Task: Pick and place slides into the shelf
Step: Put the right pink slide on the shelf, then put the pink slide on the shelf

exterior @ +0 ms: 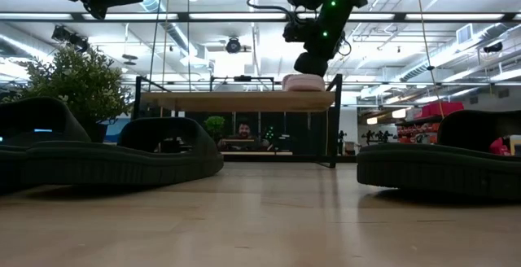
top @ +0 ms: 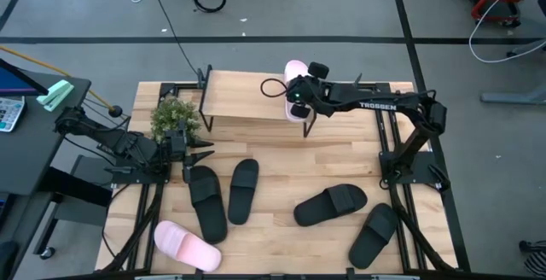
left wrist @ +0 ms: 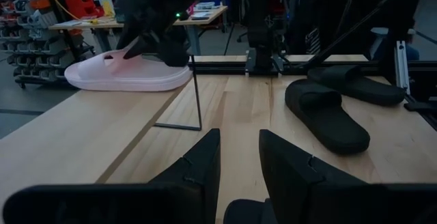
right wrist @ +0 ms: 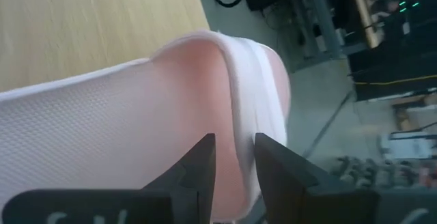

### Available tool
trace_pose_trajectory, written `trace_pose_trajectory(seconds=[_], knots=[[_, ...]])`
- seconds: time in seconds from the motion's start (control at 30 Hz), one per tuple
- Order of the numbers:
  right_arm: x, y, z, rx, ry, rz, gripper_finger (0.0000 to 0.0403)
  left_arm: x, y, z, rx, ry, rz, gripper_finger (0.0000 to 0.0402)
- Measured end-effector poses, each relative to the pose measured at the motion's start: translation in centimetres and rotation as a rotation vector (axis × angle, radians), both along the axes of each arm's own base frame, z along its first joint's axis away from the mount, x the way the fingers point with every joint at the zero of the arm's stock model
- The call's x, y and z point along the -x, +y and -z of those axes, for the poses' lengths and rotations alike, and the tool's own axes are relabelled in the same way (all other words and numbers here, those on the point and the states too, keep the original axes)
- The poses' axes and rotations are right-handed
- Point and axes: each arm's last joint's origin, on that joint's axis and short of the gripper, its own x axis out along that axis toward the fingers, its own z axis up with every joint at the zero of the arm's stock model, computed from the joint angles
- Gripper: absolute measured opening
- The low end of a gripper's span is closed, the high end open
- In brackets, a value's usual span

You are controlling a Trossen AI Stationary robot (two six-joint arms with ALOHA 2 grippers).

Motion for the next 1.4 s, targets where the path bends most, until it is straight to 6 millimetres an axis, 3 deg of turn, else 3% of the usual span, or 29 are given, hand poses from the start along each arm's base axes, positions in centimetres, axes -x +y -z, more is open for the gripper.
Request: trace_pose_trajectory(seconds=[0.27, 0.5, 0.63, 0.77, 0.9, 1.0, 1.17, 1.27, 1.4], knots=[[1.1, 1.2, -3.7, -0.098, -0.204, -0.082, 0.0108, 0.0, 0.0, 0.0, 0.0, 0.0, 0.0, 0.0107], [3.4, 1.5, -5.9, -0.434, -0.51, -0.035, 0.0108, 0.0, 0.0, 0.0, 0.028, -0.007, -0.004, 0.0107], [4.0, 3.7, -6.2, -0.67, -0.559, -0.033, 0.0107, 0.0, 0.0, 0.0, 0.066, -0.016, -0.01, 0.0107], [3.0, 8.3, -5.9, -0.895, -0.513, -0.183, 0.0107, 0.0, -0.2, 0.0, 0.149, -0.025, 0.04, 0.0107], [1.4, 14.8, -4.9, -0.941, -0.441, -0.376, 0.0107, -0.1, -1.1, 0.0, 0.273, -0.013, 0.221, 0.0105], [0.4, 19.9, -4.2, -0.867, -0.408, -0.583, 0.0106, -0.2, -1.9, -0.1, 0.359, -0.02, 0.302, 0.0099], [-1.1, 27.2, -2.8, -0.568, -0.362, -1.002, 0.0106, -0.7, -2.9, -0.5, 0.382, -0.058, 0.359, 0.0088], [-2.4, 30.2, -0.9, -0.48, -0.37, -1.147, 0.0106, -0.7, -3.0, -0.9, 0.396, -0.101, 0.372, 0.0083], [-4.6, 32.3, 2.5, -0.464, -0.412, -1.183, 0.0106, -0.5, -2.9, -1.7, 0.412, -0.168, 0.384, 0.008]])
